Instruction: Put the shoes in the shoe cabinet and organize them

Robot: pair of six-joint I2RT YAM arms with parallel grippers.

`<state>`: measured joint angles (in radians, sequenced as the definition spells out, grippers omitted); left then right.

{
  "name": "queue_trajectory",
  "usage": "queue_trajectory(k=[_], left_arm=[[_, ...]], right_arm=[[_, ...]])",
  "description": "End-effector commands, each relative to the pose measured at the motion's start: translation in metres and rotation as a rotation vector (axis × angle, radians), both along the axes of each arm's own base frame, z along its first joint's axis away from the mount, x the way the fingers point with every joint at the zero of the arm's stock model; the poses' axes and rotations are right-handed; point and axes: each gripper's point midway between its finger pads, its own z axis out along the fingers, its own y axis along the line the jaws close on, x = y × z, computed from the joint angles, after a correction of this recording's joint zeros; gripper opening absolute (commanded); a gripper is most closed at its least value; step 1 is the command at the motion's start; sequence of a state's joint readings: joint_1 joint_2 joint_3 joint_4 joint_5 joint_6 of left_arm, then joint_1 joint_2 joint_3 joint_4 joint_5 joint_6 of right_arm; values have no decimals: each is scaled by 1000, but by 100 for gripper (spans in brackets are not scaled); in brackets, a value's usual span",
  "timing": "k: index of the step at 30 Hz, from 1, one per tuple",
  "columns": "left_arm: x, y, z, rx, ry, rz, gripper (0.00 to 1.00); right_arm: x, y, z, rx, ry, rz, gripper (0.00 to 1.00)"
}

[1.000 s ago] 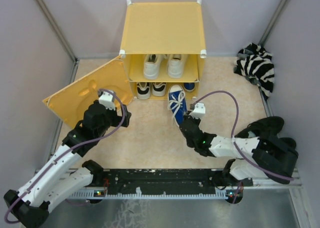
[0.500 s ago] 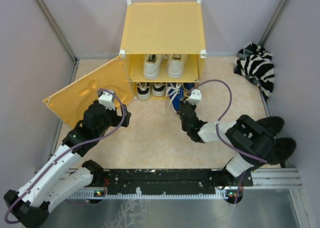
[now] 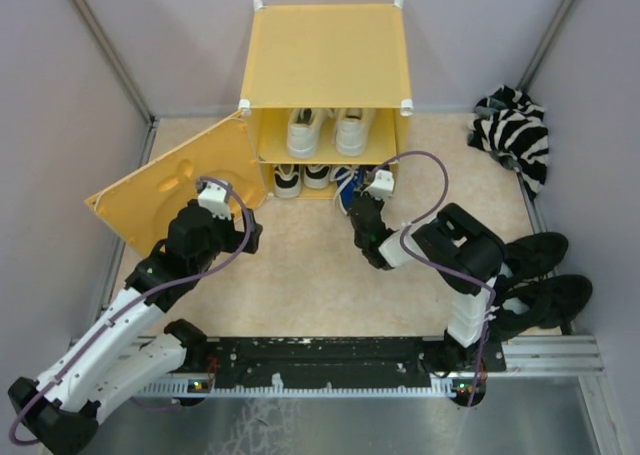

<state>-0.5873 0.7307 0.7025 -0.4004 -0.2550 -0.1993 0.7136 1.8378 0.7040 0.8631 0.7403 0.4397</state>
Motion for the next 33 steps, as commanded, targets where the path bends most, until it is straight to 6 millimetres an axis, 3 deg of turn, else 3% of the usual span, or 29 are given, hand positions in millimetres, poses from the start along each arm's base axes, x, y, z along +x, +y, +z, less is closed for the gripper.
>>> queue_trajectory(k=[1,12,26,33], left_arm=[[2,4,-2,20,-5,8,99],[3,4,-5,28,2,9,99],[5,4,-7,38,10,13,99],[5,5,-9,39,16,17,99]], right_arm=[[35,12,61,197,-198,-55,0],[47,11,83,202,-292,-55,0],[4,-7,137,331,-493,23,0],[20,1,144,301,-528,9,0]])
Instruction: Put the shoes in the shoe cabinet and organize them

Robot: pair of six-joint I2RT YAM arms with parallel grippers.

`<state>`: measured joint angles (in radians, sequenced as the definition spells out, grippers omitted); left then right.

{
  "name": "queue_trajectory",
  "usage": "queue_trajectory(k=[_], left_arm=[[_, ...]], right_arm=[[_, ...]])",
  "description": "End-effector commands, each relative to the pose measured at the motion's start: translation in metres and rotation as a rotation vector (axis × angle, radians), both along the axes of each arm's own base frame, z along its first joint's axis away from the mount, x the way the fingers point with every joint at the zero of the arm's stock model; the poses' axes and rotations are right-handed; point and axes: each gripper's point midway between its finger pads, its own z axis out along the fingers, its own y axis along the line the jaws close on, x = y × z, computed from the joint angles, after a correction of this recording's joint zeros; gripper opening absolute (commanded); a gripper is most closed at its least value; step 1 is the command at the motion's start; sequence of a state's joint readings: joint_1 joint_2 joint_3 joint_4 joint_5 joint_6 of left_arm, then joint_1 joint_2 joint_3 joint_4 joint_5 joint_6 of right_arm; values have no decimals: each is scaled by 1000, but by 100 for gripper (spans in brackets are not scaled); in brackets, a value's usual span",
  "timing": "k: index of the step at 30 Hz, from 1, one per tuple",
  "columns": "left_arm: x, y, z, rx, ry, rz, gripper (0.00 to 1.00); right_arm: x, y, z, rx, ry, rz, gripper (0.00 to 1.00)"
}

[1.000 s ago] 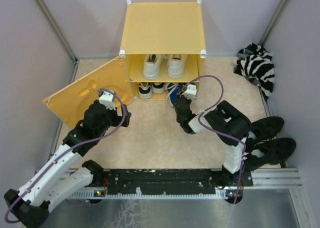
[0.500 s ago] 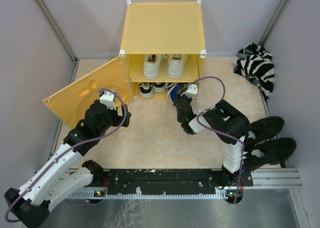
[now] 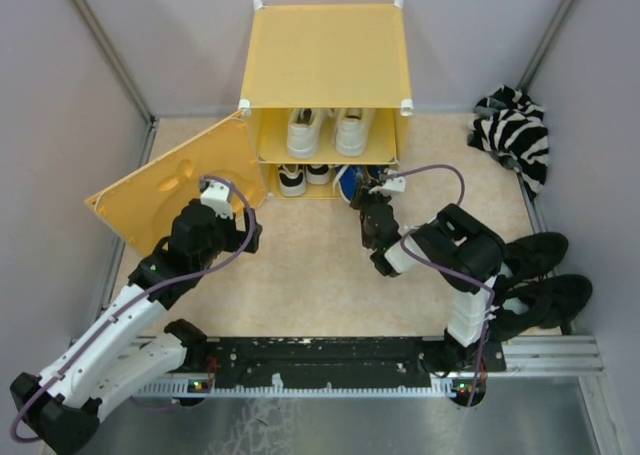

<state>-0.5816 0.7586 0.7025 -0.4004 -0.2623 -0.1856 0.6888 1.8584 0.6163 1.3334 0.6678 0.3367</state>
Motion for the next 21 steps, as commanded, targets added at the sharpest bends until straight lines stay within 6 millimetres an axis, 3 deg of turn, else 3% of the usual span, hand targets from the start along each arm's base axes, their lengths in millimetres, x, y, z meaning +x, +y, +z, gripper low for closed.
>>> queue_trajectory(k=[1,16,21], left_arm=[[2,3,-2,10,-2,10,99],[2,4,-4,15,3,11,99],[1,5,-4,12,0,15,99]], right_arm=[[17,2,86,172,-249,-46,0],[71,1,58,151,-207,-142,0],[81,9,38,185,-145,-75,0]])
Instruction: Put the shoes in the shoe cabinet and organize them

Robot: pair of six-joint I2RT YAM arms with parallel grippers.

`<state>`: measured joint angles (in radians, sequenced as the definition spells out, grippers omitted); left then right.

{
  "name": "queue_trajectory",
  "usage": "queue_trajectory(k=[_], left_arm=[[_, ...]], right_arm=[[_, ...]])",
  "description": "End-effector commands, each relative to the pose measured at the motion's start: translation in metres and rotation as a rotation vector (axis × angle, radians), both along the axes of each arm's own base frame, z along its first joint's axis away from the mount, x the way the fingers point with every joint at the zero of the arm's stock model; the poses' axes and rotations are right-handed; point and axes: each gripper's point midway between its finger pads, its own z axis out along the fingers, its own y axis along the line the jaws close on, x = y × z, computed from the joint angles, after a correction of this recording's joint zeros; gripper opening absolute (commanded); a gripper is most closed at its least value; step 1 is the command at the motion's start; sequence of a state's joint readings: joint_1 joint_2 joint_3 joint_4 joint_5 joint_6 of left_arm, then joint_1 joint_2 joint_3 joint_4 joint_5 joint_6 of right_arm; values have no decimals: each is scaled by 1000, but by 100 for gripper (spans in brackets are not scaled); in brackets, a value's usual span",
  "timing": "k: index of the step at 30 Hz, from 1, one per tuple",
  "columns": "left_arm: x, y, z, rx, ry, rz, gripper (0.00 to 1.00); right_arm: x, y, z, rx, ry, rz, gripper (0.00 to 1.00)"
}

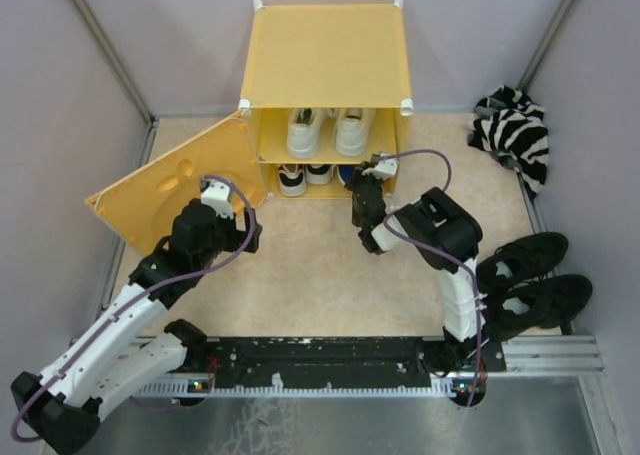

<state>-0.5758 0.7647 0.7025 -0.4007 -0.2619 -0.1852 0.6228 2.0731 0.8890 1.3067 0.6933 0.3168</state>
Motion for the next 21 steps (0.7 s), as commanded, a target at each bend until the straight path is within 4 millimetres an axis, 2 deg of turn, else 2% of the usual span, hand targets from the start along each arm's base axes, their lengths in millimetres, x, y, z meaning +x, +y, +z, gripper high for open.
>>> queue_trajectory(k=[1,6,8,10,13,14,16,21], left_arm=[[0,4,-2,9,-4,9,99],[0,4,-1,6,-6,10,99],[0,4,-2,7,-4,8,99],[0,4,-1,7,-5,9,99],[0,4,-1,4,-7,10,99],[0,4,-1,4,-5,9,99],[-1,4,-1,5,-5,10,99],[-1,5,-1,3,-7,14,99]], right_arm=[[15,6,42,176,-120,27,0],[14,13,29,191,-73,63,0],[14,14,18,187,-38,65,10],[12,14,15,197,-29,69,23],[11,16,14,205,-28,86,34],[11,17,15,208,-32,89,45],[9,17,17,216,-42,92,57],[-2,10,32,241,-89,101,63]])
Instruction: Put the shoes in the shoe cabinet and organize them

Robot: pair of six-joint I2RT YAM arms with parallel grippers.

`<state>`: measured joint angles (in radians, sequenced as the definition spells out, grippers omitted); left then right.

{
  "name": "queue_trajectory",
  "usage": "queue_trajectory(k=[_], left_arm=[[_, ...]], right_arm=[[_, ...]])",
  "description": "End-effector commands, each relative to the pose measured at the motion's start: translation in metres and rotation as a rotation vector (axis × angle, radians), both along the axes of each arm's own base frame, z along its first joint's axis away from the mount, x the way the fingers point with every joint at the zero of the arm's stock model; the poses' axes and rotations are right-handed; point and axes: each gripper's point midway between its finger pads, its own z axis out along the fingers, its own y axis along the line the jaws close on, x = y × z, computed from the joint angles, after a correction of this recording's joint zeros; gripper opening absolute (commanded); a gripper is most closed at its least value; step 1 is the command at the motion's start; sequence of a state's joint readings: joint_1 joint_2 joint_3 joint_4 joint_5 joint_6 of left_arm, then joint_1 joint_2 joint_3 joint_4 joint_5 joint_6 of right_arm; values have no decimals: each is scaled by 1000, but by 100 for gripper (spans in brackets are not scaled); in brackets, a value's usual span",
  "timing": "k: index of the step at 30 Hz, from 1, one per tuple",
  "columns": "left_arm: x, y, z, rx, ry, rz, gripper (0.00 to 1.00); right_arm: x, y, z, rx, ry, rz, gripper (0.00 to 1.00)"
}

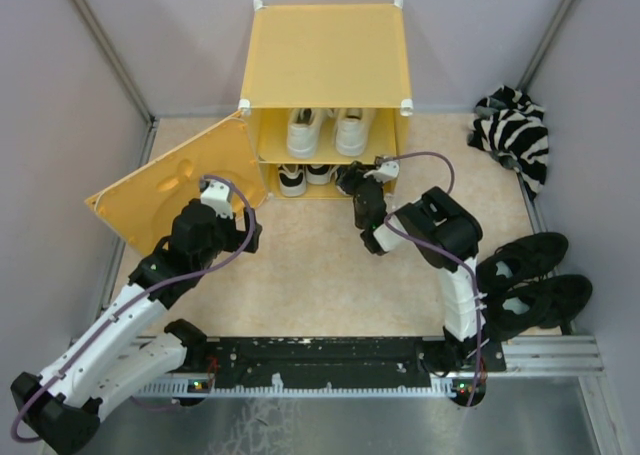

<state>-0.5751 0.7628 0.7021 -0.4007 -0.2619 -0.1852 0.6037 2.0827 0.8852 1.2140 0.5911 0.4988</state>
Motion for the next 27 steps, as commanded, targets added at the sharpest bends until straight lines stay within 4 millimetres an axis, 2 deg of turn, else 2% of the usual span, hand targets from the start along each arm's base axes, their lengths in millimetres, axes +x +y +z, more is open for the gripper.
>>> queue_trajectory(k=[1,8,11,16,19,21,22,24,27], left_arm=[[0,5,-1,5,-5,14,99],[1,5,-1,8,-4,17,99],[1,5,-1,7,-5,19,99],[2,6,2,4,-10,26,99],[2,4,4,-4,-14,23,99],[1,2,7,-12,-20,7,99],[1,0,11,-21,-27,-1,99],[-1,-6,20,-36,-45,-42,99],[-6,-19,44,-77,-82,-127,99]], right_arm=[[-5,-4,59,141,-171,2,63],[-41,-3,83,182,-208,86,68],[-60,-1,81,182,-186,127,68],[-89,-2,69,193,-115,205,68],[-111,-12,63,181,-60,217,68],[-126,-22,50,165,14,207,68],[-132,-28,35,135,86,196,68],[-144,-39,21,100,191,167,68],[-163,-59,16,20,306,130,68]])
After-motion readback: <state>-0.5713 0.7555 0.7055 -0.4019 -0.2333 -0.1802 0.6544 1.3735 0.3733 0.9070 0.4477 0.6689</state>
